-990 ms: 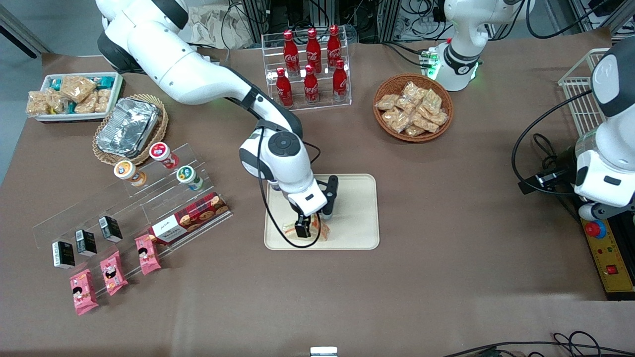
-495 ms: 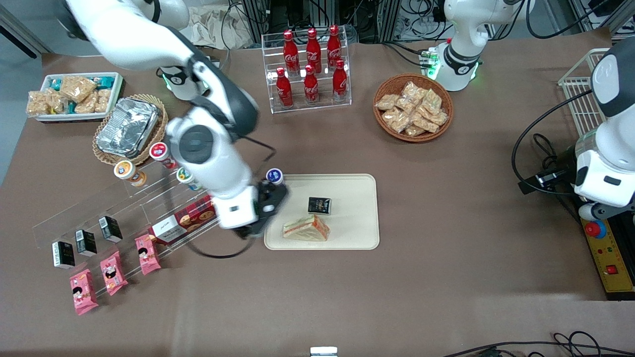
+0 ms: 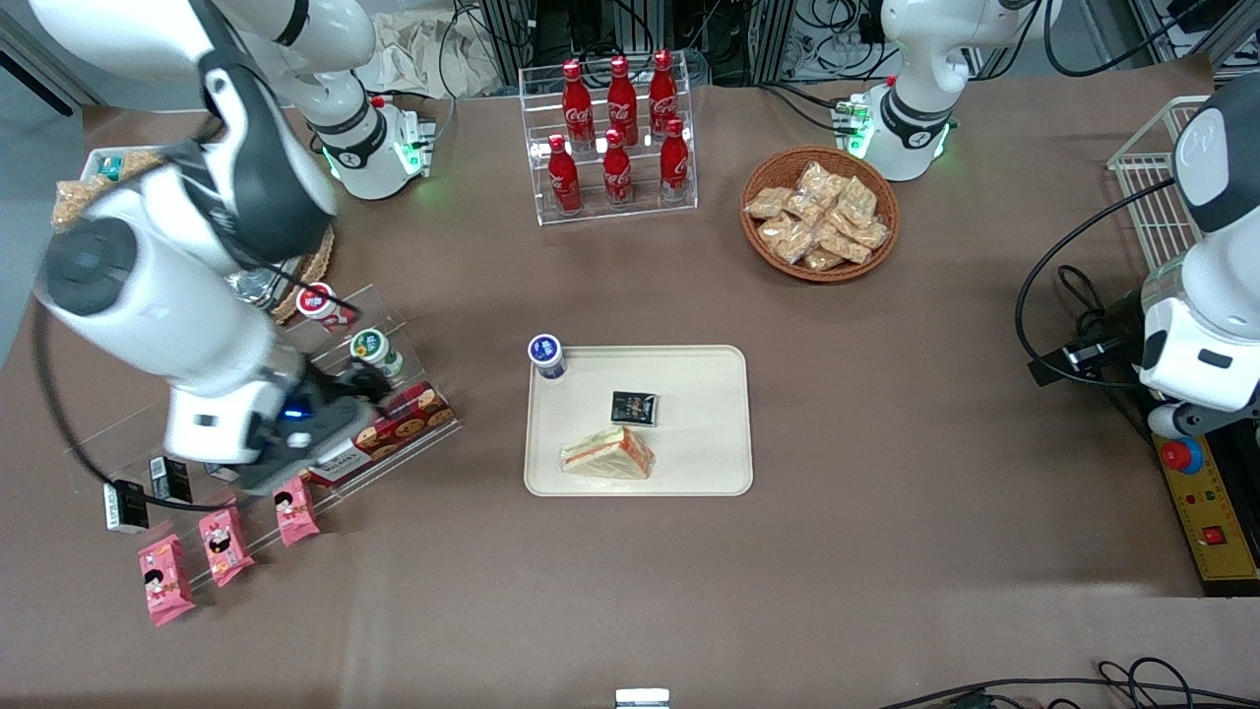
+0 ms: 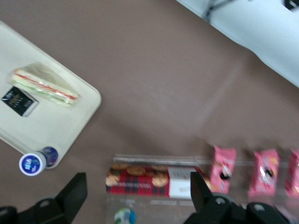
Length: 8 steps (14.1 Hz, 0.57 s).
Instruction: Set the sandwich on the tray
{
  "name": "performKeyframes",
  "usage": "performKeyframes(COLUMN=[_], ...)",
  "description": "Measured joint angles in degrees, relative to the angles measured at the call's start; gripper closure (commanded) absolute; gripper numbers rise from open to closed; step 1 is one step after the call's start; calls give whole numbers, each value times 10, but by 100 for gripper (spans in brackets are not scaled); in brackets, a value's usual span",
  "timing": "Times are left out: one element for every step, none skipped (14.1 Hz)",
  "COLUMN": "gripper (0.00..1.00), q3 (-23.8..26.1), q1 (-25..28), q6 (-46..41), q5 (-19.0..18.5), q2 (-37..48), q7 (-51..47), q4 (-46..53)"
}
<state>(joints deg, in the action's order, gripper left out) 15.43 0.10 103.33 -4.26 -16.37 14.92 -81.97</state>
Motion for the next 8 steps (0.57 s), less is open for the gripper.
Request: performKeyframes(gripper=[1, 1, 1, 1, 1, 1, 1, 1], q3=[-16, -29, -40, -54, -71, -95, -121, -145], q1=[0, 0, 0, 0, 0, 0, -1, -2], q6=[-20, -35, -46, -53, -64, -84, -101, -110], q5=[1, 2, 6, 14, 27, 45, 64, 77], q2=[17, 31, 44, 52, 59, 63, 65, 67], q7=[-5, -9, -13, -15, -16, -16, -15, -14], q4=[0, -1, -1, -1, -2, -2, -2, -2])
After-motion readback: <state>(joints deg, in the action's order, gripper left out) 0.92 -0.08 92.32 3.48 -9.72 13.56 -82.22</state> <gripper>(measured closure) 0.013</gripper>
